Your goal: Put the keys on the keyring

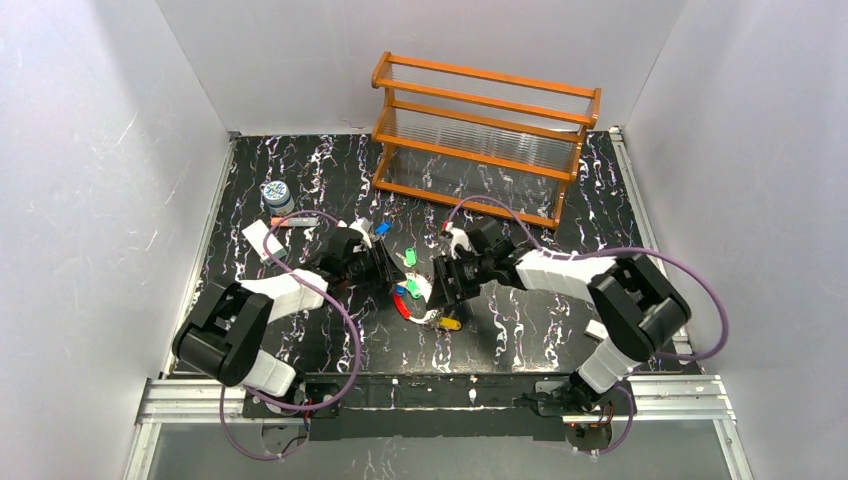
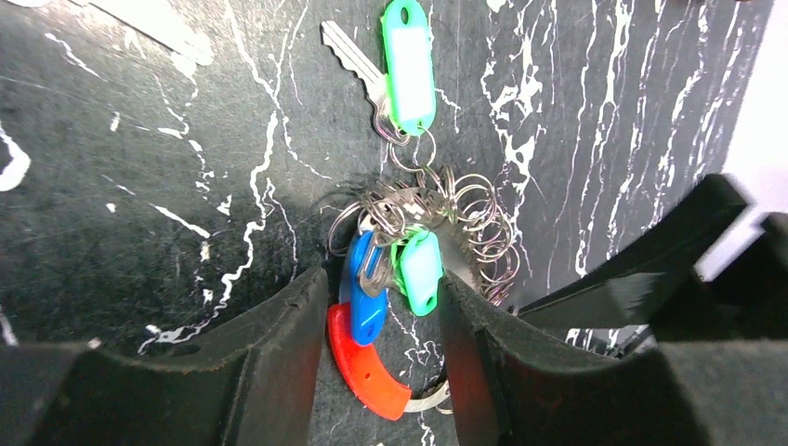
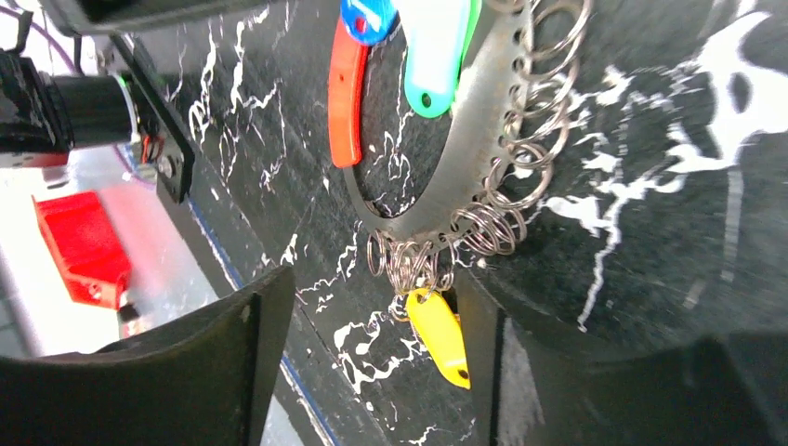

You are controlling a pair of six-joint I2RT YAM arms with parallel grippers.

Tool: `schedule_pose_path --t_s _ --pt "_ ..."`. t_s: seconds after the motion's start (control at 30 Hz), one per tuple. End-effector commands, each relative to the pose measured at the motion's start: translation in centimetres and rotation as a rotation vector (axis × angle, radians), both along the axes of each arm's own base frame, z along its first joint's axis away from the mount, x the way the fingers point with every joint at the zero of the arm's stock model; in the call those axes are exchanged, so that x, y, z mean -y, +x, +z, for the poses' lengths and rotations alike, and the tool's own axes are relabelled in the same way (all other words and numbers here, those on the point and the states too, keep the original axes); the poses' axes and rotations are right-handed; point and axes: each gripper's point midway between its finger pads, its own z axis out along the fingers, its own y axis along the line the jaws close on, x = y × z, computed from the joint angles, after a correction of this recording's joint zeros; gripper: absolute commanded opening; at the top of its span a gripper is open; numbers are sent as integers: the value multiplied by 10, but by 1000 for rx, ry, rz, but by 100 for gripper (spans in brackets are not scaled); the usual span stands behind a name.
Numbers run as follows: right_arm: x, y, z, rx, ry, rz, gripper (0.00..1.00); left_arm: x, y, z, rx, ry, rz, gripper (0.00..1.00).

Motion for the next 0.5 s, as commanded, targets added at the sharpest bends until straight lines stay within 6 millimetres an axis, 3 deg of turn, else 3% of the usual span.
schedule_pose_path --t_s 0.0,0.27,0.47 --pt "9 39 31 178 -28 -106 75 -15 4 14 55 105 -17 46" --pt "5 80 43 218 -29 -148 72 -19 -6 28 84 63 6 46" --pt "-7 94 33 139 -6 -132 60 -14 -27 16 27 -42 28 43"
